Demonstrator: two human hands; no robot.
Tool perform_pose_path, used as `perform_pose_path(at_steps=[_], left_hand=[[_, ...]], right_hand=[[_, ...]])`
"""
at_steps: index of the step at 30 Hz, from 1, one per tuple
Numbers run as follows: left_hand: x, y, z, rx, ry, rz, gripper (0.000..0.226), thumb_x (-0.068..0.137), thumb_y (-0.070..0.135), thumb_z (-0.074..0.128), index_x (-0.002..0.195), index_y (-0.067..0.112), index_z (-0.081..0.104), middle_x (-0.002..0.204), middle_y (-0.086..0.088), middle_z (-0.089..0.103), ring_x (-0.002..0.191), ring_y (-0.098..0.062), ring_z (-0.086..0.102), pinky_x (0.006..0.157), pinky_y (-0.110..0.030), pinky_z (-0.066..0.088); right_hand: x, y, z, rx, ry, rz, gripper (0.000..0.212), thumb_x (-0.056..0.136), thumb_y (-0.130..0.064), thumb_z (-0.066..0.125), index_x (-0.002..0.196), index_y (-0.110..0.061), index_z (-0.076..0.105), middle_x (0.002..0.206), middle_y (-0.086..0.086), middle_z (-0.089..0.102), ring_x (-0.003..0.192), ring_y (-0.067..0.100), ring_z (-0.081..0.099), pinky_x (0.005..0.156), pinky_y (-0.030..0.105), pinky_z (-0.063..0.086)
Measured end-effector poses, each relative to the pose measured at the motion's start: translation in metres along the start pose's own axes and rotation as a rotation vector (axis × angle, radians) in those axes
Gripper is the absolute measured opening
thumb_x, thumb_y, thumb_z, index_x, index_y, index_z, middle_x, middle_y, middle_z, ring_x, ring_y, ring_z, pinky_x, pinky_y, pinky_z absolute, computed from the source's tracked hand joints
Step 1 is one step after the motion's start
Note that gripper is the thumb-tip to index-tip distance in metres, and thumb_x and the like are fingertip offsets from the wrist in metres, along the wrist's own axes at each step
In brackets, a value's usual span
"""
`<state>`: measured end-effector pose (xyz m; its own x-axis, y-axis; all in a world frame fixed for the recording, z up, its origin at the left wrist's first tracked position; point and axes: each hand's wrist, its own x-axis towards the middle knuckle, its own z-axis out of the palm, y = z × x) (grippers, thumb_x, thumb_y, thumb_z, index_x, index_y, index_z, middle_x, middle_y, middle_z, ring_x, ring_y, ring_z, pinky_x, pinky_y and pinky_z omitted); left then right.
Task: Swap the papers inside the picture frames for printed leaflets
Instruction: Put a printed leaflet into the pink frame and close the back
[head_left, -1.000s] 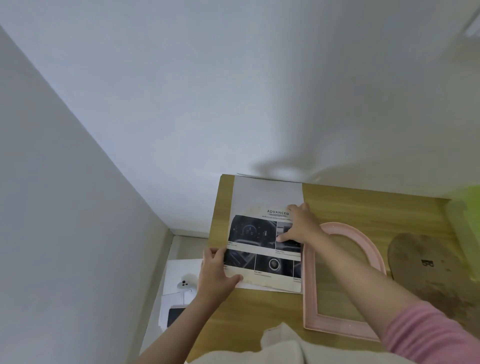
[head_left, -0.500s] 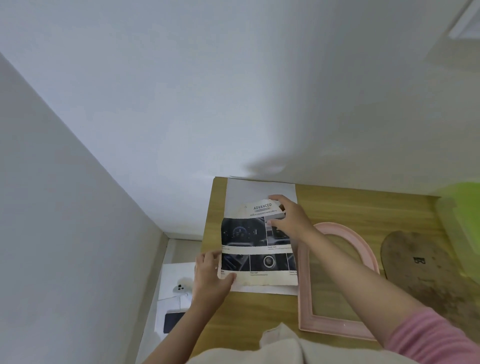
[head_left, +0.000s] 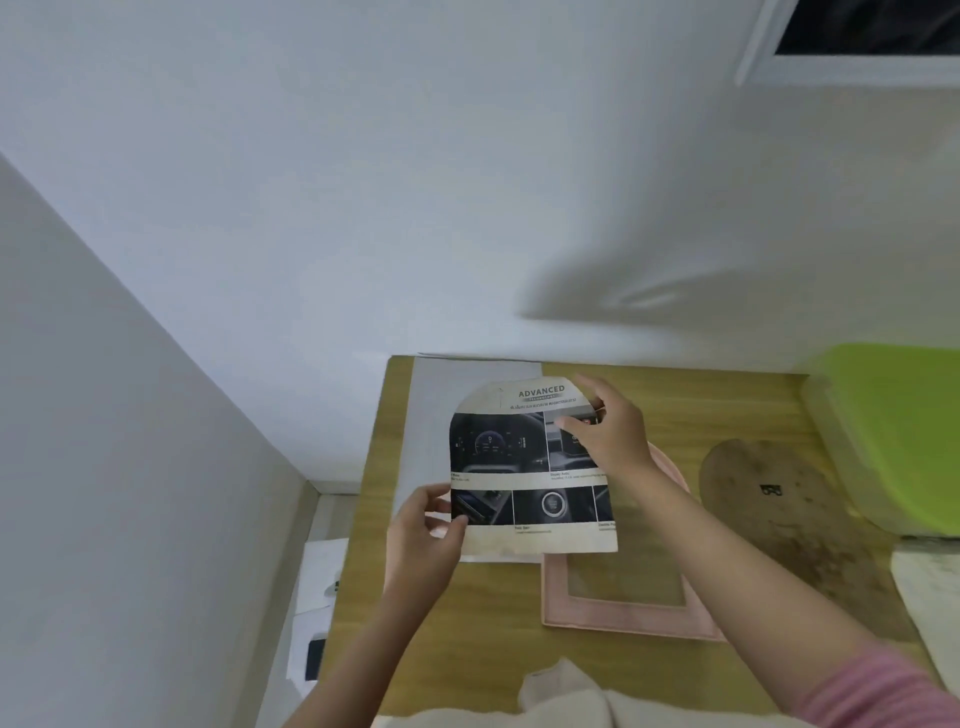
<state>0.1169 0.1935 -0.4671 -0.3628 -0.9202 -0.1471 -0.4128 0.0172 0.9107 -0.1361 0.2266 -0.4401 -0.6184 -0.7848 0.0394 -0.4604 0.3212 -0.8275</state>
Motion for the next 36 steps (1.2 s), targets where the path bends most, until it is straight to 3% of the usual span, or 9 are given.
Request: perform_pose_path(at_steps=[3, 8, 14, 18, 23, 36], left_hand=[[-0.022, 0.005, 0.033, 0.002, -0.027, -0.043, 0.032, 0.078, 0.008, 0.069, 0.102, 0.025, 0.058, 0.087, 0.005, 0.062, 0.071, -0.008, 0.057, 0.061, -0.01, 0.046], [-0.063, 0.004, 0.079, 0.072, -0.091, -0.043, 0.031, 0.077, 0.008, 0.069, 0.103, 0.024, 0.06, 0.09, 0.005, 0.061, 0.071, -0.004, 0.058, 0.062, -0.007, 0.044], [-0.084, -0.003, 0.11, 0.209, -0.06, -0.023, 0.026, 0.076, 0.004, 0.068, 0.101, 0.012, 0.063, 0.09, 0.0, 0.058, 0.07, -0.004, 0.058, 0.062, -0.005, 0.042], [-0.082, -0.009, 0.121, 0.29, -0.042, -0.027, 0.031, 0.079, 0.007, 0.066, 0.11, 0.013, 0.063, 0.095, 0.0, 0.054, 0.079, -0.011, 0.057, 0.067, -0.01, 0.04], [-0.082, -0.011, 0.129, 0.349, 0.019, -0.079, 0.033, 0.083, 0.012, 0.065, 0.115, 0.014, 0.062, 0.099, 0.0, 0.048, 0.085, -0.017, 0.055, 0.07, -0.021, 0.043], [-0.087, -0.012, 0.135, 0.365, 0.12, -0.109, 0.033, 0.085, 0.015, 0.062, 0.118, 0.02, 0.061, 0.1, -0.001, 0.047, 0.093, -0.02, 0.052, 0.076, -0.031, 0.048]], right_hand=[[-0.016, 0.024, -0.029, -0.023, -0.009, 0.028, 0.057, 0.076, -0.012, 0.076, 0.128, -0.017, 0.056, 0.11, -0.005, 0.063, 0.094, 0.009, 0.059, 0.073, 0.003, 0.041], [-0.045, 0.066, -0.066, -0.157, -0.086, 0.091, 0.054, 0.075, -0.018, 0.078, 0.125, -0.014, 0.057, 0.112, 0.0, 0.061, 0.091, 0.009, 0.056, 0.068, 0.008, 0.041], [-0.061, 0.099, -0.081, -0.308, -0.287, 0.125, 0.078, 0.07, -0.027, 0.081, 0.138, -0.025, 0.042, 0.114, 0.0, 0.044, 0.106, 0.016, 0.048, 0.092, 0.03, 0.04], [-0.064, 0.112, -0.088, -0.345, -0.307, 0.109, 0.083, 0.07, -0.031, 0.08, 0.141, -0.03, 0.036, 0.117, 0.002, 0.035, 0.106, 0.013, 0.031, 0.095, 0.03, 0.031], [-0.065, 0.131, -0.091, -0.417, -0.331, 0.1, 0.083, 0.069, -0.048, 0.076, 0.139, -0.025, 0.038, 0.124, 0.007, 0.032, 0.122, 0.023, 0.03, 0.1, 0.037, 0.032], [-0.069, 0.144, -0.086, -0.472, -0.292, 0.03, 0.077, 0.073, -0.059, 0.067, 0.136, -0.023, 0.04, 0.125, 0.009, 0.033, 0.118, 0.025, 0.036, 0.098, 0.039, 0.042]])
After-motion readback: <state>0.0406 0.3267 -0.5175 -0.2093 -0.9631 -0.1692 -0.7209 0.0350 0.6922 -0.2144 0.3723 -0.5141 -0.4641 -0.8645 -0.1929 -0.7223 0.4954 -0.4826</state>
